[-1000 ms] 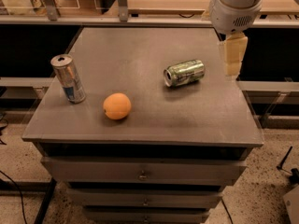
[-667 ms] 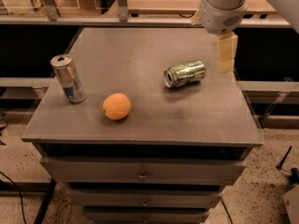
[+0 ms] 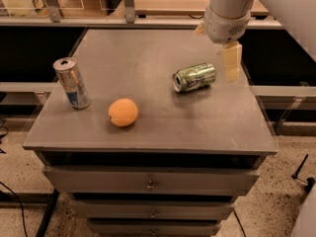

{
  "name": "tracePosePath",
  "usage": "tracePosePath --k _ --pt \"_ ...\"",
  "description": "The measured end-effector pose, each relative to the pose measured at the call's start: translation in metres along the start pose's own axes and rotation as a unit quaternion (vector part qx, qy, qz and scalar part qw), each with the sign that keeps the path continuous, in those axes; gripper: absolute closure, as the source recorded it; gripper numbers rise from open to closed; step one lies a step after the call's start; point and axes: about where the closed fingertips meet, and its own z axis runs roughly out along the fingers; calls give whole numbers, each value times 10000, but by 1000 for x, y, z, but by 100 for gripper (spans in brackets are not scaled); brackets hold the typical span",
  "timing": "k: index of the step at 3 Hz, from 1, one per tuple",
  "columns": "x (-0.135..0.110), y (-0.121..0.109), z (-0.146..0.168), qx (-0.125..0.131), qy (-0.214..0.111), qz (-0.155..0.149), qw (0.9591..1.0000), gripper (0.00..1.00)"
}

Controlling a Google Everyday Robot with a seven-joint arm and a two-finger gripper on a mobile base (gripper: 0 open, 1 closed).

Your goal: Place green can upright

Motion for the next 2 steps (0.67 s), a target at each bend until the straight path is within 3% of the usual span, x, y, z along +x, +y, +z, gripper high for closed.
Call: tracePosePath --k 2 --pt "-30 5 23 -307 -654 72 9974 0"
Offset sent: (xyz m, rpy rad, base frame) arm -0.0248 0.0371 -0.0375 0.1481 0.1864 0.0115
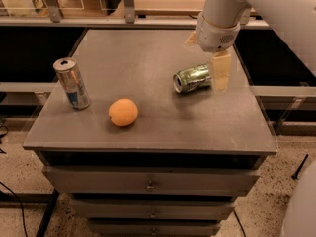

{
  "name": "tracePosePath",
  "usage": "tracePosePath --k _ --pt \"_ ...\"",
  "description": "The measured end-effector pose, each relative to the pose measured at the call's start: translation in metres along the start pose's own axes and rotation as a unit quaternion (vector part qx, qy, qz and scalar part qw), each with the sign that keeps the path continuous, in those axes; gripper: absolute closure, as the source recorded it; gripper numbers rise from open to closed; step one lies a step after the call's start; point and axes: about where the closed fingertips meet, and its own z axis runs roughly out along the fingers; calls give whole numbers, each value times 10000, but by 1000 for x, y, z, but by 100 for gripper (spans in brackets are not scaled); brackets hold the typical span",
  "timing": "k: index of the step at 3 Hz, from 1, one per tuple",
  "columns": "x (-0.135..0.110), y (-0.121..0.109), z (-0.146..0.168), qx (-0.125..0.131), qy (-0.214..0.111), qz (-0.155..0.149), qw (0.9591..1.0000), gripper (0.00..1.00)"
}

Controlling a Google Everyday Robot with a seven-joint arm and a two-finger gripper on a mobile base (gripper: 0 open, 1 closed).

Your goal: Place green can upright

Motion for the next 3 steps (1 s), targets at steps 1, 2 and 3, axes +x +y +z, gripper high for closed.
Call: tracePosePath --k 1,2,3 --pt "-10 -4 12 -34 -243 83 9997 0" --pt "-18 -9 25 -43 -286 141 9995 0" --pt "-25 -13 37 -74 -271 178 9994 0"
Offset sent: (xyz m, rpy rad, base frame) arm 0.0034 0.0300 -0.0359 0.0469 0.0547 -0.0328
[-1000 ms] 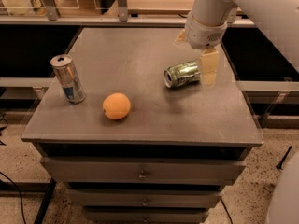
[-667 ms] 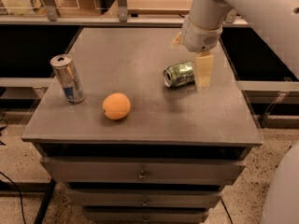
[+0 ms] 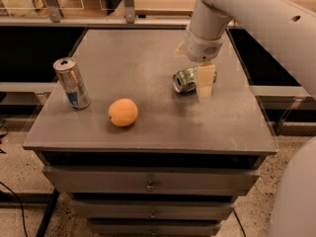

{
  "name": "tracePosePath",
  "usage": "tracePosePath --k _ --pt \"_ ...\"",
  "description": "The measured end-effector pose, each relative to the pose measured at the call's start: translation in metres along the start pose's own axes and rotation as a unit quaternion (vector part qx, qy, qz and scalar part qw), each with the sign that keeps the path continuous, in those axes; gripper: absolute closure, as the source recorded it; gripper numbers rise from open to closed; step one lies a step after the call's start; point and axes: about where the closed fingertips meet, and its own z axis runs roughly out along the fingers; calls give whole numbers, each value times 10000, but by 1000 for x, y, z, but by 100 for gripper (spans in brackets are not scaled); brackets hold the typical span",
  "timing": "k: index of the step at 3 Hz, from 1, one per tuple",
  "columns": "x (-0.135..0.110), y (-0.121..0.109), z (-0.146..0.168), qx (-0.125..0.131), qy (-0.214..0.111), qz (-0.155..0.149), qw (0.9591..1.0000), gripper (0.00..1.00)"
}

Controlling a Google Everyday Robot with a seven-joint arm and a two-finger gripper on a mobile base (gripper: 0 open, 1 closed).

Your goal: Place green can upright

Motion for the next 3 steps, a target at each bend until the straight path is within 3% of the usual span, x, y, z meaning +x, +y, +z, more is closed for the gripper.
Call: tracePosePath --k 1,3 --pt "-6 -3 11 -49 2 49 10000 0" --pt "-15 -5 24 -86 -7 47 10000 41"
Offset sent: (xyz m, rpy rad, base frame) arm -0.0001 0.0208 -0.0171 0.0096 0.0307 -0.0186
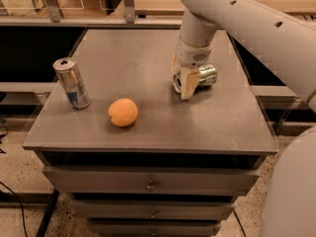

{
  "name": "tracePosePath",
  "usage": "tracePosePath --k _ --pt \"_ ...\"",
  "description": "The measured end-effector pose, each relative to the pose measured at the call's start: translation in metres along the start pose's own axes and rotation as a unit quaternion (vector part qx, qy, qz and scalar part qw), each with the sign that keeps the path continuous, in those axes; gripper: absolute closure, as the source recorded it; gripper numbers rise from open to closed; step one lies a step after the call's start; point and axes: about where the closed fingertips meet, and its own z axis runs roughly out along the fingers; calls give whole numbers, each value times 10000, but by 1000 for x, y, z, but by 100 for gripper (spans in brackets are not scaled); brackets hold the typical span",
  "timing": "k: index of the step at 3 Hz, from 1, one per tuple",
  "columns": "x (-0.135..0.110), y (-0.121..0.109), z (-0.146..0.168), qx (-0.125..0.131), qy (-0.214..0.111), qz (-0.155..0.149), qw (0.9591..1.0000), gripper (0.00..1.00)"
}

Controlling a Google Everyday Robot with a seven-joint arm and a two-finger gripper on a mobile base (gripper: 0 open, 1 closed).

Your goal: Place green can upright

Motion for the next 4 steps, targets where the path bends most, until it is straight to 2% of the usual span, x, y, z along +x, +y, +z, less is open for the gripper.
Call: tracePosePath --k 1,2,3,4 --pt "0 1 1 -10 30 -18 10000 56" --pt "-7 -1 -11 80 -186 10 9998 71" --pt "-18 -4 -46 351 -586 138 9976 90" --pt "-19 -7 -97 712 -1124 526 9897 100"
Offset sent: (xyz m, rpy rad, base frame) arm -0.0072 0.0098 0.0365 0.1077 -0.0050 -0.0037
